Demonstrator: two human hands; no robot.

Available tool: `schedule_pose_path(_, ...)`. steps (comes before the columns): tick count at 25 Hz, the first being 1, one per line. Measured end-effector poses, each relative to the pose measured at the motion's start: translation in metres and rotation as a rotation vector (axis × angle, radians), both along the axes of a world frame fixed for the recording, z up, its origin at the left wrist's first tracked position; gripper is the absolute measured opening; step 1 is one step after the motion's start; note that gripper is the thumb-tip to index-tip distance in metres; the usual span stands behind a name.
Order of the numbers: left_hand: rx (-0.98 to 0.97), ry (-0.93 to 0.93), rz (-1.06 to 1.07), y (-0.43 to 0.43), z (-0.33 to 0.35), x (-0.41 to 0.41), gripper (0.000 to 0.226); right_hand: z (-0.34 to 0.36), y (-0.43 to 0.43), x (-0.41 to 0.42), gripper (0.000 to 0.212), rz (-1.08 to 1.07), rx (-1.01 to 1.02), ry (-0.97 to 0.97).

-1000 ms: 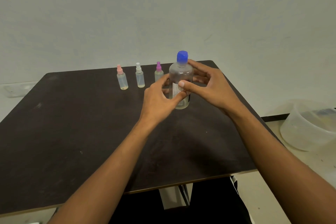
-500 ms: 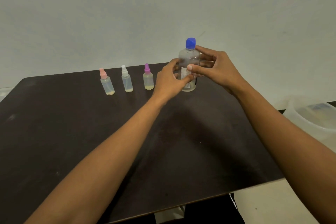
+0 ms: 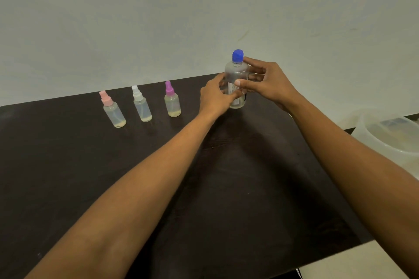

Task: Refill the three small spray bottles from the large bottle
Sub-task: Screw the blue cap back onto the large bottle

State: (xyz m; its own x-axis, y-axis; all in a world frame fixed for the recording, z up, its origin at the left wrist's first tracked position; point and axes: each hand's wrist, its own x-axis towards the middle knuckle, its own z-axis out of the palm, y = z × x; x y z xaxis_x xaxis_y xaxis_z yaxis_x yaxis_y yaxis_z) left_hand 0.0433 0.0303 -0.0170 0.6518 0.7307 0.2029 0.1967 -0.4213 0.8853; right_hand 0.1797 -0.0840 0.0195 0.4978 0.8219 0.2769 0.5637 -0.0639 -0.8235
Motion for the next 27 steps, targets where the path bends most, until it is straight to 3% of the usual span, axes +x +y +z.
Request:
schedule_pose_path(17, 0.021, 0.075, 0.041, 0.018, -0.015, 0.016, 0.078, -0.02, 0.024, 0.019, 0.081, 0.054, 0.017, 0.162)
schedule_pose_path(23, -0.06, 0.067, 0.026, 0.015, -0.013, 0.014, 0.077, -0.026, 0.02, 0.018, 0.057, 0.073, 0.004, 0.157)
schedule_pose_path(27, -0.079, 0.113, 0.017, 0.013, -0.01, 0.003, 0.094, -0.026, 0.017, 0.015, 0.072, 0.027, -0.049, 0.084)
